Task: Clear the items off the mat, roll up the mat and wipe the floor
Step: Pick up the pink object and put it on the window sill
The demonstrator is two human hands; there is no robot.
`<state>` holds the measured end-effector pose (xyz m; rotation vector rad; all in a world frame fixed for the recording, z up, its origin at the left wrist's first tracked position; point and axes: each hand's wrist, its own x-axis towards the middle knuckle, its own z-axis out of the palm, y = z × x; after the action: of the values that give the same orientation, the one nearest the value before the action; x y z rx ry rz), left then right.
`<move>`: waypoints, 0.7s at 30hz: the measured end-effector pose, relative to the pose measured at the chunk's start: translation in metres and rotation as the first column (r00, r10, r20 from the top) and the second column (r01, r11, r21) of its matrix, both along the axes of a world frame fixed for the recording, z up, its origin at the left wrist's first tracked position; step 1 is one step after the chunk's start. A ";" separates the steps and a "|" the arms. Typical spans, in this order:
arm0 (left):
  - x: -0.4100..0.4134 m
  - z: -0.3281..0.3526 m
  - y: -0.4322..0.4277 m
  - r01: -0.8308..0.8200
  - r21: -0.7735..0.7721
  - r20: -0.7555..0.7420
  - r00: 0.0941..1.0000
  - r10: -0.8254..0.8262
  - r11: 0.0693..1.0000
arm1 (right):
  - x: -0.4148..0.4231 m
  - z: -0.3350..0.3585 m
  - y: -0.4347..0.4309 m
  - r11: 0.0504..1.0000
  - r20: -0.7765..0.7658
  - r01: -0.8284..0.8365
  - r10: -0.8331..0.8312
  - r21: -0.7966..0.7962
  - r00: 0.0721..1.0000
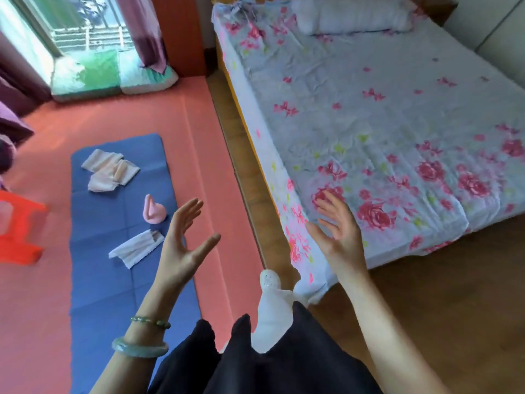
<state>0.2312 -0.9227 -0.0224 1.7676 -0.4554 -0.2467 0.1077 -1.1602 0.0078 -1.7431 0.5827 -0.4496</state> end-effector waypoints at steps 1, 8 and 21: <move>0.011 0.001 -0.005 -0.030 0.001 -0.001 1.000 0.030 1.000 | 0.018 -0.001 -0.009 1.000 0.003 -0.020 0.020 0.004 1.000; 0.107 0.005 -0.057 -0.221 0.045 -0.008 0.975 0.222 0.974 | 0.166 -0.007 -0.082 0.985 -0.005 -0.167 0.168 0.035 0.986; 0.244 0.010 -0.118 -0.570 0.064 -0.020 0.820 0.572 0.819 | 0.404 0.009 -0.155 0.879 -0.047 -0.477 0.477 0.011 0.878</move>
<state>0.4751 -1.0410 -0.0119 1.8654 0.1291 0.1379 0.5121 -1.3148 0.0170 -1.8267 0.1671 -0.0572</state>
